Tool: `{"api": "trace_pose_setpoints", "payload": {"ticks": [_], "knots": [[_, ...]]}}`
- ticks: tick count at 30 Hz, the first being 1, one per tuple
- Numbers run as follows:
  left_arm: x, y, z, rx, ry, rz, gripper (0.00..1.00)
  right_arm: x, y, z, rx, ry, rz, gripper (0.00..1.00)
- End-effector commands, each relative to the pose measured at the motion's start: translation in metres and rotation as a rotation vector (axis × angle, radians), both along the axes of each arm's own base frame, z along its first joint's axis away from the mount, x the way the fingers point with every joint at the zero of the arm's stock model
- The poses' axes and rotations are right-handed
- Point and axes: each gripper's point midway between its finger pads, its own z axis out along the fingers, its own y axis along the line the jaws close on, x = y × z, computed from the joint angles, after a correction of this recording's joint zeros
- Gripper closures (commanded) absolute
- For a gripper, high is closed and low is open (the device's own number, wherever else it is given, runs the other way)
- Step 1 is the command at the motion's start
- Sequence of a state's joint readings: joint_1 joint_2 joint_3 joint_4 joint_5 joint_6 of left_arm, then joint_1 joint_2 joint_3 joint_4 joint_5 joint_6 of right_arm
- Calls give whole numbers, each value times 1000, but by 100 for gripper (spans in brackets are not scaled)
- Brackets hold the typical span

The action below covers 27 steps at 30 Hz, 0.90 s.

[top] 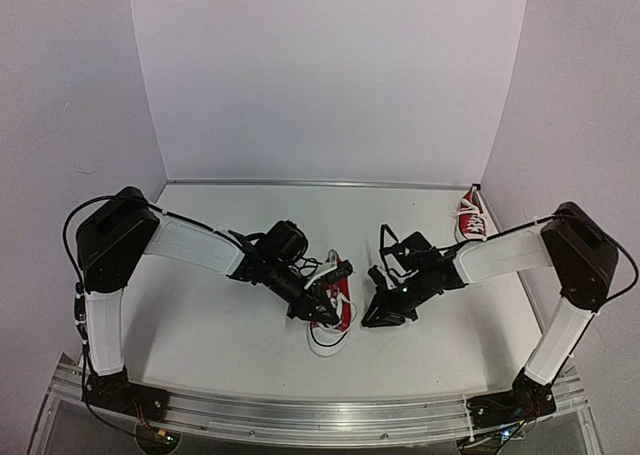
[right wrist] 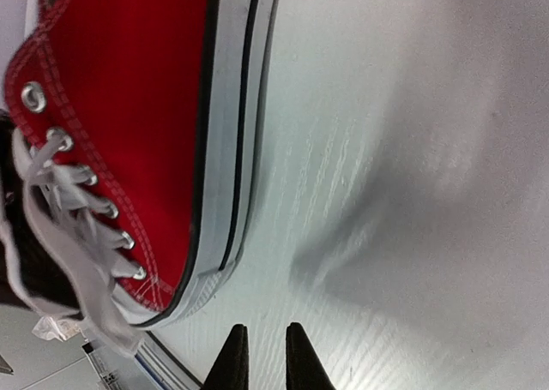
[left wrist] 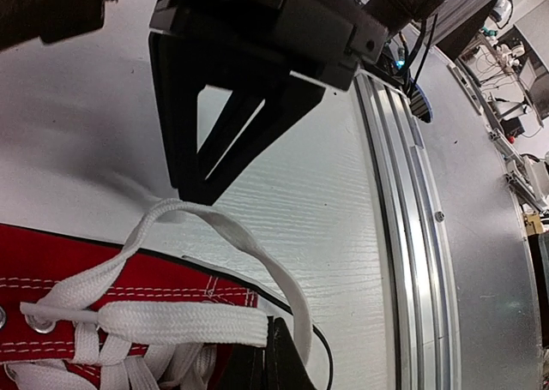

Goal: Tie the shoes

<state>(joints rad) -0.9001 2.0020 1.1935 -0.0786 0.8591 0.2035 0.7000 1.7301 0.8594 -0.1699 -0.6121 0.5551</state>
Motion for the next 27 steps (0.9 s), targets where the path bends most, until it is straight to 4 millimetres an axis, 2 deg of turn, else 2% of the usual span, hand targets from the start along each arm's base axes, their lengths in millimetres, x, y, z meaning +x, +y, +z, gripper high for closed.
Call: {"api": "trace_pose_setpoints", "payload": {"ticks": [1, 5, 13, 19, 27], "knots": [[7, -4, 6, -3, -15, 7, 100, 19, 26, 12, 88, -62, 2, 86], [7, -2, 2, 15, -15, 11, 100, 23, 39, 32, 180, -105, 25, 85], [9, -3, -5, 46, 1, 16, 100, 16, 58, 56, 319, -110, 93, 81], [10, -6, -5, 44, 6, 15, 100, 12, 67, 66, 376, -105, 127, 78], [11, -8, -2, 28, 4, 12, 100, 9, 77, 62, 386, -84, 146, 74]]}}
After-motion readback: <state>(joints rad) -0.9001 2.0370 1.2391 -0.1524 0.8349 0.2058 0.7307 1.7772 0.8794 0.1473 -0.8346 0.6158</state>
